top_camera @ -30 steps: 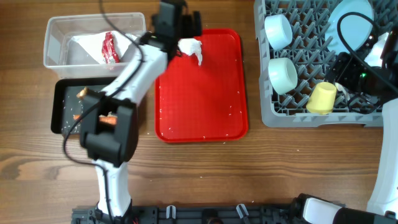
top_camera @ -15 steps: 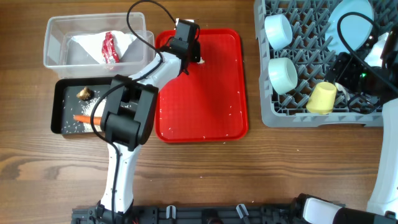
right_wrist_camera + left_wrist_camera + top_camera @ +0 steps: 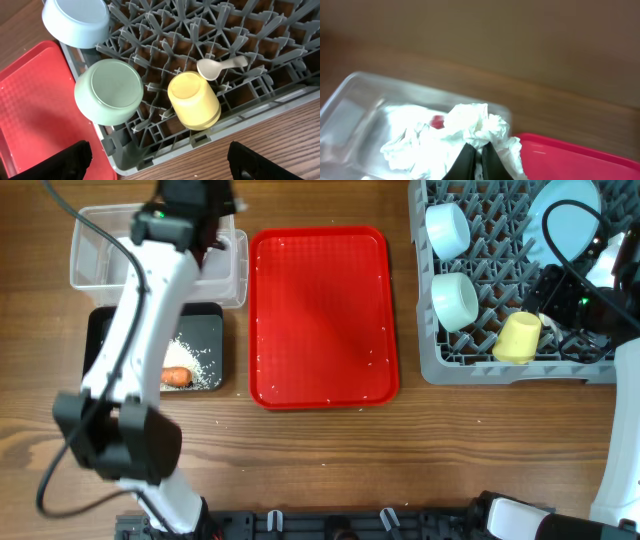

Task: Sort waste into correct bins and load items into the dishwasher rack

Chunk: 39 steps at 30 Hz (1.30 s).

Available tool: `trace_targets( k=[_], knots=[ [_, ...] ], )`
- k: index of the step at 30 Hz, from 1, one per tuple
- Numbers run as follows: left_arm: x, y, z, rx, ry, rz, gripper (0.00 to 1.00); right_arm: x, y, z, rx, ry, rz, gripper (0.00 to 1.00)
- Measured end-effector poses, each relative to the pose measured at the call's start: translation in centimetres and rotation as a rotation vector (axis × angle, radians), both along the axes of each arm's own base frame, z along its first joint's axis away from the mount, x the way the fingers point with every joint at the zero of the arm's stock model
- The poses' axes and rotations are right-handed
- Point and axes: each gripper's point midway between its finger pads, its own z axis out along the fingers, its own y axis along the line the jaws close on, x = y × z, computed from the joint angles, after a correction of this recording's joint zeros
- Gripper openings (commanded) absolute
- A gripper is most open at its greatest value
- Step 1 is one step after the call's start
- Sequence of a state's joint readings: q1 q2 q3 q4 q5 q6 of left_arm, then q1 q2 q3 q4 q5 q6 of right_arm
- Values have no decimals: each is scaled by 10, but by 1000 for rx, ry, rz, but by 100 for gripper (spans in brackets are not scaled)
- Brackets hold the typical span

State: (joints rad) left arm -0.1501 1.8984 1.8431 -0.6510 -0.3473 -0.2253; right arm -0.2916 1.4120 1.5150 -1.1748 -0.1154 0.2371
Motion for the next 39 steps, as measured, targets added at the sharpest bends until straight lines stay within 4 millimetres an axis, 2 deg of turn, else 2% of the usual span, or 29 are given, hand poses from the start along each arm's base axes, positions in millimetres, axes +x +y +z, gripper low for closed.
trace_targets(
  k=[1, 2, 3, 5, 6, 10, 11, 12, 13, 14, 15, 16, 17, 19, 20, 22, 26, 28, 29, 30, 31, 32, 33, 34, 36, 38, 39],
  knots=[
    [6, 22, -28, 11, 58, 38, 48, 0, 0, 0, 0, 0, 0, 91],
    [10, 38, -55, 10, 111, 63, 81, 0, 0, 0, 0, 0, 0, 90],
    [12, 56, -94, -4, 190, 87, 100, 0, 0, 0, 0, 1, 0, 90],
    [7, 72, -136, -25, 284, 101, 100, 0, 0, 0, 0, 0, 0, 90],
    [7, 73, -140, -41, 290, 99, 100, 0, 0, 0, -1, -2, 1, 90],
    [13, 60, -109, -60, 217, 64, 100, 2, -1, 1, -18, -8, 27, 90],
    [11, 57, -87, -63, 176, 56, 100, 2, -1, 2, -23, -10, 35, 90],
    [7, 55, -70, -67, 152, 51, 100, 0, 0, 5, -32, -19, 46, 95],
    [-3, 53, -39, -75, 112, 41, 100, -8, 2, 18, -55, -53, 65, 100],
    [-5, 53, -26, -77, 88, 39, 100, -15, 5, 31, -74, -86, 77, 100],
    [-7, 53, -9, -80, 53, 36, 100, -30, 9, 54, -105, -145, 92, 100],
    [-8, 52, -1, -82, 36, 33, 100, -45, 14, 83, -144, -237, 98, 100],
    [-8, 52, -1, -82, 38, 33, 100, -63, 19, 117, -192, -352, 101, 100],
    [-9, 52, -4, -82, 48, 33, 100, -111, 33, 161, -259, -526, 99, 100],
    [-9, 52, -4, -82, 47, 33, 100, -137, 41, 179, -289, -607, 95, 100],
    [-9, 52, -4, -82, 49, 33, 100, -161, 48, 190, -314, -675, 92, 100],
    [-10, 52, -4, -82, 51, 33, 100, -174, 52, 196, -347, -711, 102, 100],
    [-10, 52, -4, -82, 51, 33, 100, -161, 55, 205, -352, -779, 136, 100],
    [-9, 52, -4, -82, 49, 33, 100, -144, 56, 208, -355, -835, 168, 100],
    [-10, 52, -4, -82, 51, 33, 100, -118, 59, 208, -358, -924, 214, 100],
    [-10, 52, -4, -83, 50, 33, 100, -101, 64, 184, -325, -916, 259, 100],
    [-10, 52, -5, -83, 52, 33, 100, -89, 66, 174, -322, -963, 279, 100],
    [-10, 52, -4, -83, 50, 32, 100, -78, 75, 153, -303, -1015, 316, 100],
    [-10, 52, -4, -83, 51, 33, 100, -74, 88, 112, -264, -1018, 365, 100],
    [-9, 52, -4, -83, 49, 32, 100, -74, 99, 76, -220, -1089, 370, 100],
    [-10, 52, -5, -84, 52, 31, 100, -74, 105, 12, -136, -1062, 338, 100],
    [-10, 52, -5, -84, 52, 31, 100, -74, 104, -12, -124, -1056, 314, 100]
  ],
)
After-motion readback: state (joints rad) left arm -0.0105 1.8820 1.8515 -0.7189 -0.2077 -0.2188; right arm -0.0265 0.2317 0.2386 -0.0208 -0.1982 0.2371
